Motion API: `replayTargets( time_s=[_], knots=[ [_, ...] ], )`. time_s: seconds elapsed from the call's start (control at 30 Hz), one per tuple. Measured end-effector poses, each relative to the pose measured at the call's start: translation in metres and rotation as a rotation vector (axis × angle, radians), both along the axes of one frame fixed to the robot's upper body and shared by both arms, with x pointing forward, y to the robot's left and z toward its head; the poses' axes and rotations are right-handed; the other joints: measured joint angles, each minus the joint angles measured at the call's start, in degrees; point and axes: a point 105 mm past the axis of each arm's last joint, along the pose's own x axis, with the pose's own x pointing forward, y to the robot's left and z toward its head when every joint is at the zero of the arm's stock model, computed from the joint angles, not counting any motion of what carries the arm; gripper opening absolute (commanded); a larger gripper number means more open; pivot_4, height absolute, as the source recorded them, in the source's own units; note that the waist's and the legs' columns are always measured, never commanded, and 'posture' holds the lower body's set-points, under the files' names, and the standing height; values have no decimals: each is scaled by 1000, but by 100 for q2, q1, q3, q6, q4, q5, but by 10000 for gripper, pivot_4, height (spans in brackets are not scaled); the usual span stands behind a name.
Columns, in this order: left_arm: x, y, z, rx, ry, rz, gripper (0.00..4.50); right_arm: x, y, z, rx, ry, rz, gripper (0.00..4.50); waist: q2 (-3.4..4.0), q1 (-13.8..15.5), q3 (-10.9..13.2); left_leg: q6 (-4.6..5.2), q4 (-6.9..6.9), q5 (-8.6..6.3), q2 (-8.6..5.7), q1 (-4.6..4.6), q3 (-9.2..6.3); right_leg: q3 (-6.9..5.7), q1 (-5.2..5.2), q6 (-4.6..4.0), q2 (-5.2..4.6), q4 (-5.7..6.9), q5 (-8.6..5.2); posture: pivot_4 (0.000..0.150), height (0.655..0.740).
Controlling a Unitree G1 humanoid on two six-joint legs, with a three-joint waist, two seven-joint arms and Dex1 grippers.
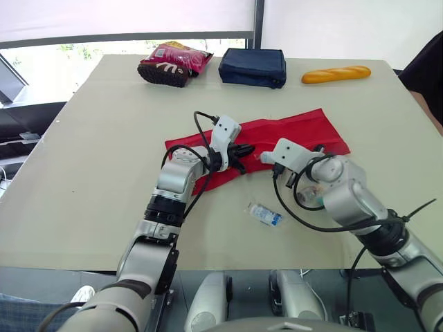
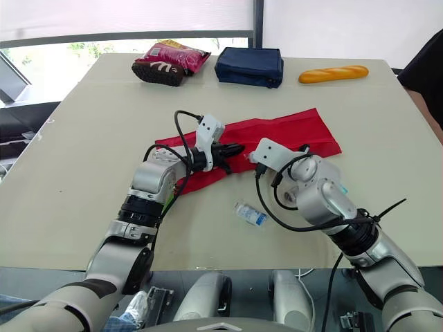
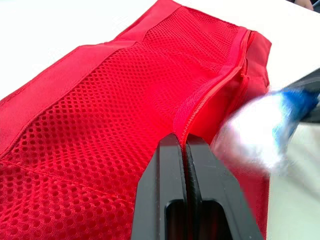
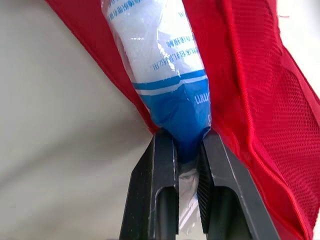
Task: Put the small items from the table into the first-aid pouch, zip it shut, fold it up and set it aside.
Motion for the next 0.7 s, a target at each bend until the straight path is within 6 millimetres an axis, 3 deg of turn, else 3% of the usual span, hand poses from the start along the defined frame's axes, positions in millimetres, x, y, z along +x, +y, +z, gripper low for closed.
replayTargets(
  time_s=[0.43,0.47,0.5,0.6,0.7],
  knots=[
    [-5,-6,-3,15,-6,-28,0,18,32,0,-4,-30,-72,332,1,-17,0,-3,-1,2,2,0,-3,-4,-1,-1,3,1,0,1500,7105],
    [-6,-6,-3,16,-9,-31,0,18,34,0,-1,-32,-70,9941,1,-15,0,-3,-1,2,2,0,-4,-4,-1,-1,3,1,0,1500,7105],
    [-6,-7,-2,16,-10,-38,0,18,35,1,0,-34,-67,12772,1,-11,0,-3,-1,2,1,-1,-4,-4,-1,-1,2,0,0,1500,7105],
    [-9,-12,-3,18,-7,-58,0,18,34,3,6,-33,-58,26984,1,-1,0,-3,-1,2,-2,-1,-4,-4,0,-1,0,-1,0,1500,7105],
    [-10,-15,-4,22,-8,-77,0,9,37,10,49,-7,10,43969,1,-4,0,-2,-1,1,-2,-2,-7,-7,0,0,0,0,0,1500,7105]
  ],
)
